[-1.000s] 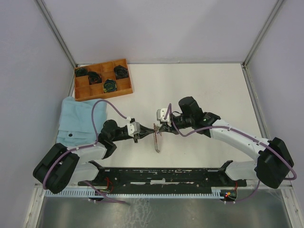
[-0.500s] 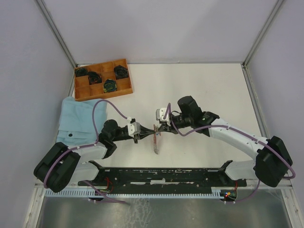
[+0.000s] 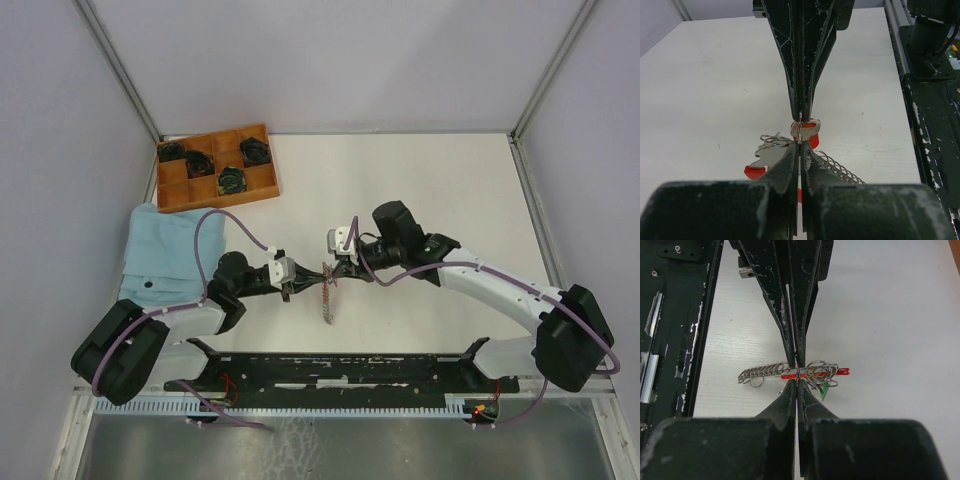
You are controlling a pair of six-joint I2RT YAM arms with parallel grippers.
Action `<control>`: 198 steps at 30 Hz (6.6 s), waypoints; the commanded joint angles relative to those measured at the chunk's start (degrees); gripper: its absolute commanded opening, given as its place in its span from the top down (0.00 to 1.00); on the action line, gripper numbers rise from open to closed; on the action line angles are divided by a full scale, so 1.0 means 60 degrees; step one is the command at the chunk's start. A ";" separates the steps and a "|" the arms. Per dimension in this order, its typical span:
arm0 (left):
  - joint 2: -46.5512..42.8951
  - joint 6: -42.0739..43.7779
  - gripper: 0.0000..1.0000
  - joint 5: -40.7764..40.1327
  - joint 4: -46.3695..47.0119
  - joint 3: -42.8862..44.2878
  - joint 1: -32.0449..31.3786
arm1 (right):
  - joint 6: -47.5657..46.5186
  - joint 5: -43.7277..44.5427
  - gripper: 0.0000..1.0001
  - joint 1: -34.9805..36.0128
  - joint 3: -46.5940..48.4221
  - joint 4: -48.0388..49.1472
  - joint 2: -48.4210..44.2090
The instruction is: Put the keys on the keyring
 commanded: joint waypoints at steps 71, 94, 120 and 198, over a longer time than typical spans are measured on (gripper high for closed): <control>0.0302 -0.1020 0.97 0.0211 0.1871 0.0200 0.0057 | 0.0427 -0.0947 0.99 0.0178 0.0441 0.1251 0.0245; 0.0502 -0.1466 0.97 -0.0121 0.2465 0.0037 0.0049 | 0.0557 -0.0546 0.91 0.0472 0.0822 0.1202 0.0608; 0.0369 -0.1549 0.97 -0.0362 0.2570 -0.0123 0.0218 | 0.0818 0.0800 0.68 0.0124 -0.0149 0.0890 -0.0720; 0.0042 -0.1247 0.97 -0.0618 -0.0883 0.1192 0.0115 | -0.0678 0.1818 0.99 0.1221 0.1796 -0.1339 0.0688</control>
